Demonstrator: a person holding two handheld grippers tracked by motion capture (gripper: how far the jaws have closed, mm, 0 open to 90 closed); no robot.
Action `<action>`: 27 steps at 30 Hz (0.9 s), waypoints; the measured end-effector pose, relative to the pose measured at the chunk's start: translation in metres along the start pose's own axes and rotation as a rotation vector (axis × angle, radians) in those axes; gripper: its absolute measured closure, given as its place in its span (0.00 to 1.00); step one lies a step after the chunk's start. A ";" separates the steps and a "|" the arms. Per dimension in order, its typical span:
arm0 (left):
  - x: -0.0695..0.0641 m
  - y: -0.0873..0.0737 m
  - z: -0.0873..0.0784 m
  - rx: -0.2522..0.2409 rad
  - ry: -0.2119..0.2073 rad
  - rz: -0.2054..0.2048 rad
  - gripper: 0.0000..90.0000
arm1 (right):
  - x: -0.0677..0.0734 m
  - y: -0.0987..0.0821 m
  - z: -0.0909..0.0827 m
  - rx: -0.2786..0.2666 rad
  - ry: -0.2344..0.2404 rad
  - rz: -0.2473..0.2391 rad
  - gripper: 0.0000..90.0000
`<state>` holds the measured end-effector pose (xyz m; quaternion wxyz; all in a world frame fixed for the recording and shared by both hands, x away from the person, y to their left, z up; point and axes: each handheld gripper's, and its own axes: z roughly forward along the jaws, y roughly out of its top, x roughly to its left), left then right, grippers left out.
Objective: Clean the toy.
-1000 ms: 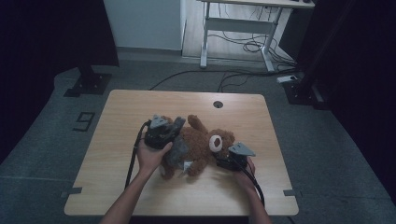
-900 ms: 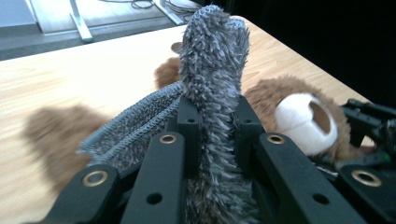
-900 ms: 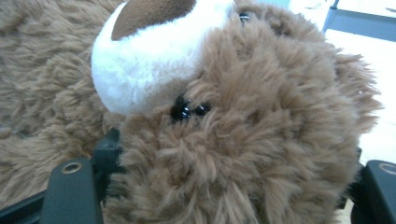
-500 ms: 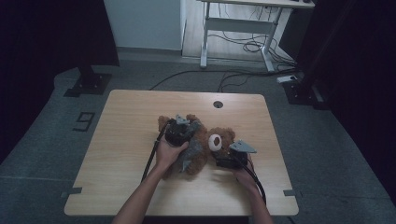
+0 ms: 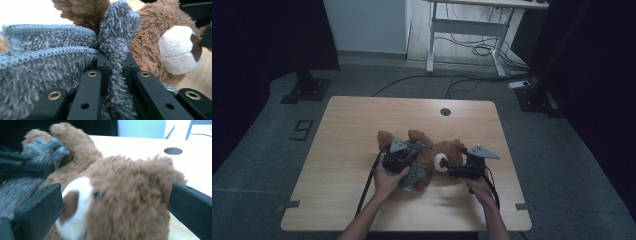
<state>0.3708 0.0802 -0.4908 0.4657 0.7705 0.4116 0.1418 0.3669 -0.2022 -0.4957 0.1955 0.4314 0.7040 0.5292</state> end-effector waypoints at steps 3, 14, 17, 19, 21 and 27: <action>-0.003 -0.005 -0.002 -0.015 0.003 0.011 0.89 | 0.002 0.006 0.009 0.028 -0.020 -0.002 0.00; -0.006 -0.009 -0.007 -0.027 -0.024 -0.006 0.89 | 0.000 -0.004 0.019 0.111 -0.040 0.055 0.00; -0.007 -0.010 -0.013 -0.032 -0.049 -0.024 0.88 | 0.000 -0.010 0.018 0.116 -0.002 0.053 0.02; -0.010 -0.006 -0.024 -0.051 -0.087 -0.040 0.88 | 0.000 -0.015 0.016 0.100 0.034 0.061 0.07; -0.019 0.000 -0.033 -0.065 -0.096 -0.017 0.88 | 0.002 -0.019 0.012 0.085 0.047 0.058 0.12; -0.064 0.031 -0.034 -0.088 -0.135 0.113 0.88 | 0.011 -0.025 0.002 0.073 0.040 -0.014 0.19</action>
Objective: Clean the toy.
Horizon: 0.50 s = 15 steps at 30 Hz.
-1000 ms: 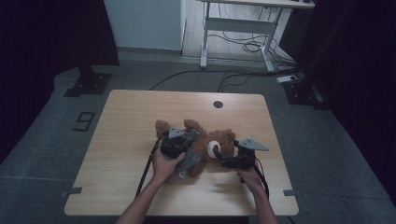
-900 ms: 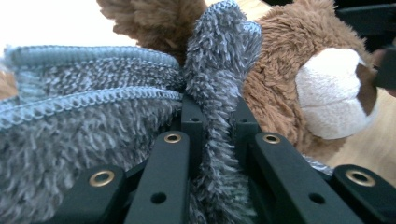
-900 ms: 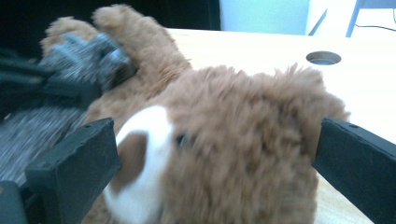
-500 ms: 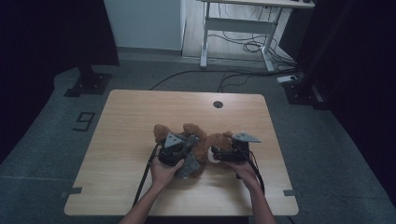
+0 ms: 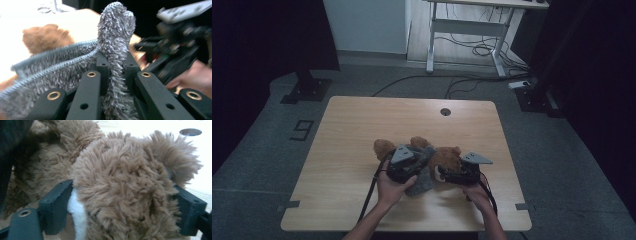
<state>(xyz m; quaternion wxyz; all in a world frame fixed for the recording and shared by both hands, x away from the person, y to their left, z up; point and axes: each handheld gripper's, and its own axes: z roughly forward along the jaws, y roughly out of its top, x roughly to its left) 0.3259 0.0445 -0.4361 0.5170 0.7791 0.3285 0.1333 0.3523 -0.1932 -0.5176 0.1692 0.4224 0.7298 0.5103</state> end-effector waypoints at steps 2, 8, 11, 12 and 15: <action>-0.011 0.014 0.015 0.020 -0.013 0.023 0.88 | 0.001 -0.004 -0.002 -0.015 0.000 -0.017 0.19; -0.021 0.033 0.086 0.184 0.039 0.061 0.88 | 0.006 -0.012 -0.004 -0.062 -0.019 -0.059 0.19; -0.013 0.026 0.101 0.206 0.041 0.030 0.88 | 0.006 -0.013 -0.005 -0.060 -0.031 -0.067 0.21; -0.012 0.025 0.100 0.201 0.041 0.029 0.88 | 0.005 -0.013 -0.005 -0.062 -0.028 -0.061 0.21; -0.010 0.021 0.093 0.197 0.059 0.051 0.88 | 0.005 -0.014 -0.004 -0.064 -0.020 -0.073 0.21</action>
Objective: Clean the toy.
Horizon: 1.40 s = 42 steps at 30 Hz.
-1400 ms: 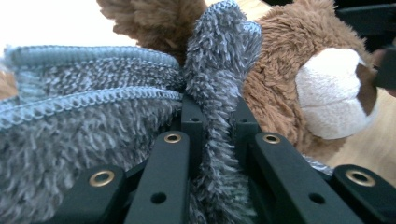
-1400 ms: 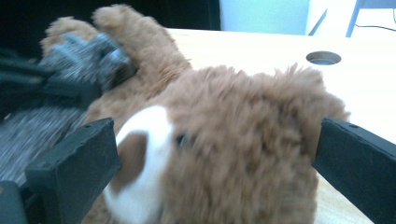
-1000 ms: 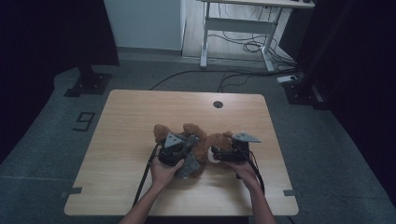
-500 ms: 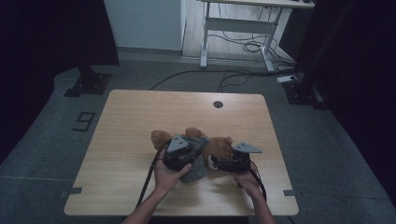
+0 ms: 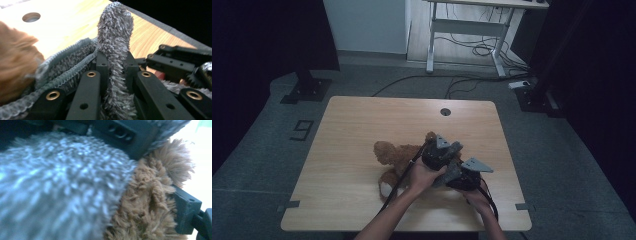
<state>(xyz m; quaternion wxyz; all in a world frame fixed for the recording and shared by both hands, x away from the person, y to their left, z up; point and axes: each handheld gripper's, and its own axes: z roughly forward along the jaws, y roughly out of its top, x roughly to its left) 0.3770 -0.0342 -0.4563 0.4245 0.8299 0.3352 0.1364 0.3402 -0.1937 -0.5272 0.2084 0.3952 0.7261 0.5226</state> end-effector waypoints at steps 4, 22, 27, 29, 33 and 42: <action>0.010 -0.012 -0.013 0.007 0.076 0.019 0.88 | 0.000 0.000 0.000 -0.001 0.001 0.004 0.22; 0.099 -0.058 -0.096 -0.034 0.169 -0.150 0.88 | -0.005 -0.003 -0.002 -0.025 0.029 0.035 0.23; 0.120 -0.071 -0.104 -0.016 0.205 -0.190 0.88 | -0.005 -0.004 -0.002 -0.028 0.029 0.035 0.23; 0.120 -0.072 -0.105 -0.023 0.196 -0.193 0.88 | -0.005 -0.004 -0.002 -0.030 0.028 0.034 0.23; 0.103 -0.063 -0.109 -0.071 0.168 -0.142 0.88 | -0.005 -0.004 -0.001 -0.032 0.028 0.036 0.23; 0.039 -0.013 -0.098 -0.177 0.047 -0.010 0.88 | -0.005 -0.005 -0.002 -0.034 0.026 0.039 0.23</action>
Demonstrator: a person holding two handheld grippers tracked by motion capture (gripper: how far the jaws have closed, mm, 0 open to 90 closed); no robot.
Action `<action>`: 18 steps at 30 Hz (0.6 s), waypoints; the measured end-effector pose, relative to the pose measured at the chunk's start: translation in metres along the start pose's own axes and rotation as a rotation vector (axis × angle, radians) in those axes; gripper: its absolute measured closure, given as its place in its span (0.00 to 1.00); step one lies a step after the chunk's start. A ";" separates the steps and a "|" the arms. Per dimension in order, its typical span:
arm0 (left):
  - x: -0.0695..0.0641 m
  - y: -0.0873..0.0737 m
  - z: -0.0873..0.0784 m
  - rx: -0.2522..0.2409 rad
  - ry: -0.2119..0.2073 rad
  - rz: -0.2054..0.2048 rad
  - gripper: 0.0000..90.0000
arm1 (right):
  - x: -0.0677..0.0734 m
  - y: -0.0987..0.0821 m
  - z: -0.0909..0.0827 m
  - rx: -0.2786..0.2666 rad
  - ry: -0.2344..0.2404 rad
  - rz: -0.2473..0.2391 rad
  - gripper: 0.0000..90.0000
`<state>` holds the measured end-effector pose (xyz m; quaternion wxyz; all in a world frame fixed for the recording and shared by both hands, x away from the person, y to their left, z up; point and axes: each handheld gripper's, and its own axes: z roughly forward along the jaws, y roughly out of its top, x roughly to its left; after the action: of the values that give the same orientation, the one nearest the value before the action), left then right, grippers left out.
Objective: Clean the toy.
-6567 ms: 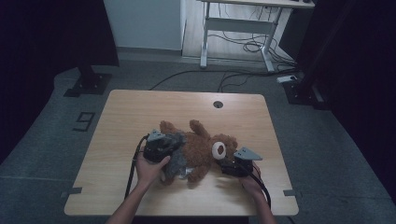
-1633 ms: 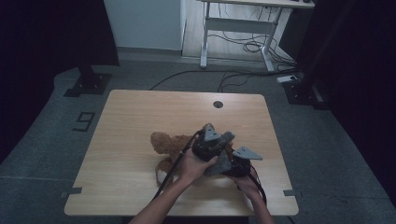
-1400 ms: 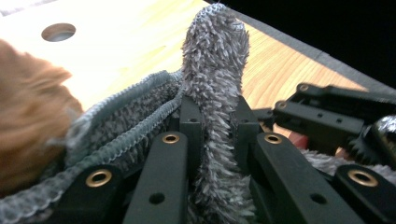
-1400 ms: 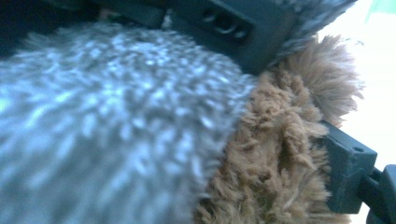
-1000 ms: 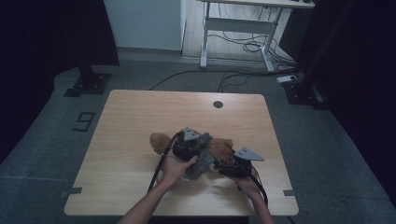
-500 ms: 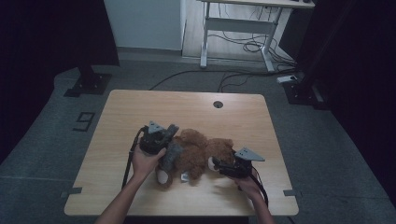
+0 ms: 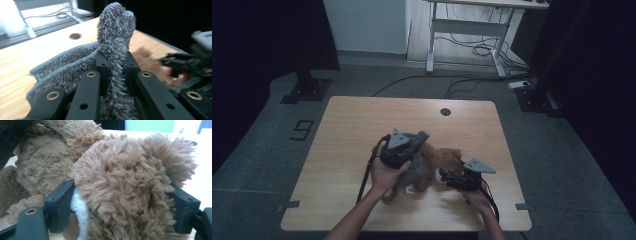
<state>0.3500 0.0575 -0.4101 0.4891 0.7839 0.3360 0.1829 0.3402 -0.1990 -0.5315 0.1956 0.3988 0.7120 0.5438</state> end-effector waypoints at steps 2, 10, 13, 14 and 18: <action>-0.011 0.005 0.013 0.018 -0.020 0.018 0.88 | 0.000 0.000 0.000 -0.002 -0.001 0.001 0.23; -0.056 0.009 0.082 0.126 -0.100 0.058 0.87 | 0.000 -0.001 0.000 -0.008 0.000 0.004 0.23; -0.068 0.002 0.102 0.197 -0.084 0.124 0.87 | 0.000 -0.001 0.000 -0.010 -0.003 0.002 0.23; -0.070 -0.001 0.106 0.214 -0.064 0.157 0.87 | 0.000 -0.001 0.000 -0.008 -0.003 0.001 0.23; -0.070 -0.002 0.106 0.224 -0.052 0.171 0.87 | -0.001 -0.002 0.002 -0.007 0.000 0.009 0.23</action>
<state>0.3654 -0.0597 -0.4573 0.3898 0.8637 0.2736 0.1647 0.3410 -0.1989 -0.5343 0.1946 0.4015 0.7081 0.5473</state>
